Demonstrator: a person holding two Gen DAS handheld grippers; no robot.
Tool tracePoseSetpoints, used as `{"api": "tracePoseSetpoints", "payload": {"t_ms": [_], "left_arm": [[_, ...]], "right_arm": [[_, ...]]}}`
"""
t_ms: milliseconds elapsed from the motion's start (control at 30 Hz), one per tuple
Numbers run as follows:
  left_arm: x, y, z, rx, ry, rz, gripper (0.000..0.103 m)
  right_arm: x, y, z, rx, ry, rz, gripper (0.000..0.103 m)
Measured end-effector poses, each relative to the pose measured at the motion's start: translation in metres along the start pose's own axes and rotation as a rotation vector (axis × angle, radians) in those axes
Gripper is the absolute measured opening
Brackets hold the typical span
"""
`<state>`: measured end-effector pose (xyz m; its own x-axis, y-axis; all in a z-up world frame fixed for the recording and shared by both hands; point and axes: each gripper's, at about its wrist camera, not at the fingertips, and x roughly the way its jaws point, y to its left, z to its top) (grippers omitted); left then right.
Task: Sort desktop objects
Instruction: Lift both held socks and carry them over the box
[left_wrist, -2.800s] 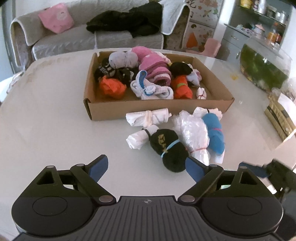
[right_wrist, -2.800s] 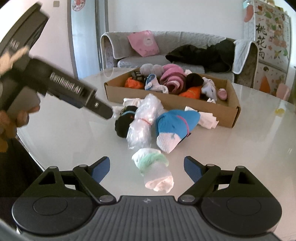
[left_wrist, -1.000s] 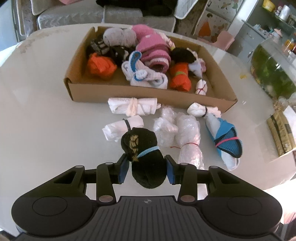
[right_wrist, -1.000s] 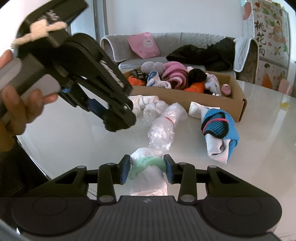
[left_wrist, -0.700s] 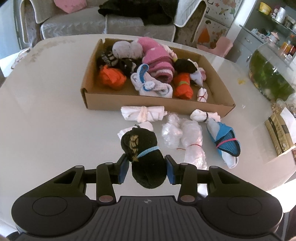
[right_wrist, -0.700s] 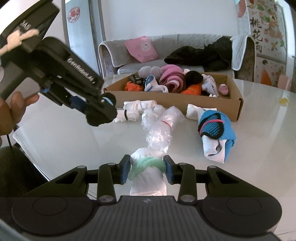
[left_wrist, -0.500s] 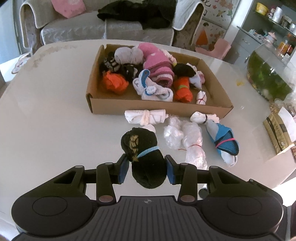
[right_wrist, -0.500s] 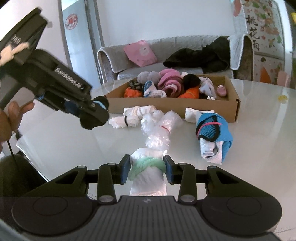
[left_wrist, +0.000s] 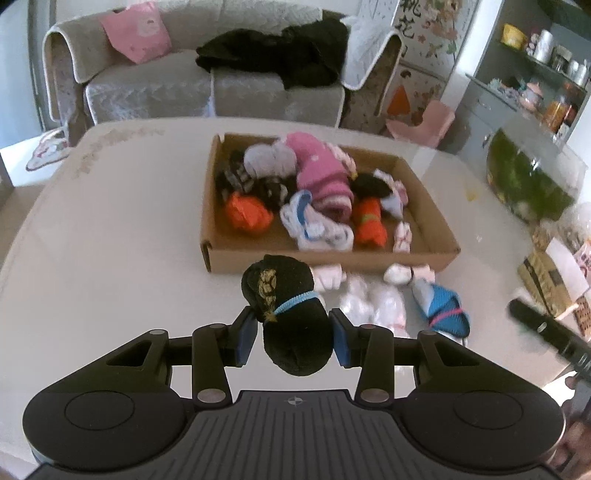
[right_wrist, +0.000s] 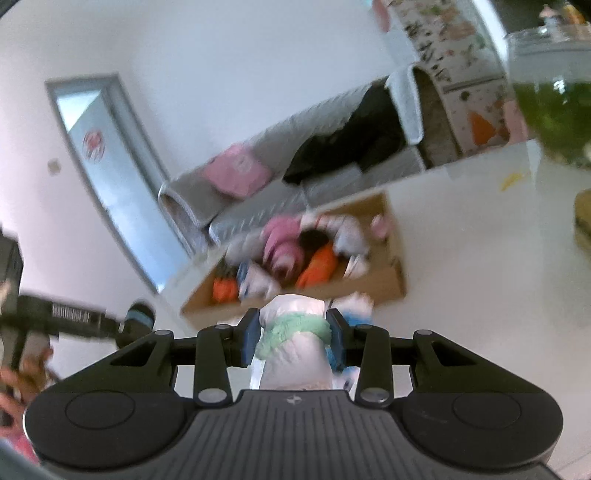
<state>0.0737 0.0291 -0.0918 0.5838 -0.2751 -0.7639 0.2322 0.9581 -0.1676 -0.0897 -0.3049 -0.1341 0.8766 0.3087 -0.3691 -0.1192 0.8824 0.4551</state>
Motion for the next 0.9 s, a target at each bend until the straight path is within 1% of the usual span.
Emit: {"api": "tracePoseSetpoints", "payload": {"t_ms": [167,333,433,567,900], "left_arm": [[-0.007,0.004,0.017,0.013,-0.027,0.002,0.05],[-0.01,0.004,0.038,0.042,-0.056,0.015,0.05],[-0.01,0.001,0.049,0.069,-0.072,0.032,0.05],[-0.008,-0.001,0.06,0.084,-0.089,0.043,0.05],[0.007,0.004,0.073,0.098,-0.094,0.068,0.05]], "right_arm": [[0.007,-0.016,0.034,0.035,-0.041,0.006,0.035],[0.024,-0.017,0.066,0.006,-0.05,0.023,0.035],[0.028,-0.019,0.077,0.002,-0.056,0.041,0.036],[0.037,-0.018,0.086,-0.009,-0.051,0.054,0.036],[0.047,-0.005,0.089,-0.047,-0.018,0.08,0.036]]}}
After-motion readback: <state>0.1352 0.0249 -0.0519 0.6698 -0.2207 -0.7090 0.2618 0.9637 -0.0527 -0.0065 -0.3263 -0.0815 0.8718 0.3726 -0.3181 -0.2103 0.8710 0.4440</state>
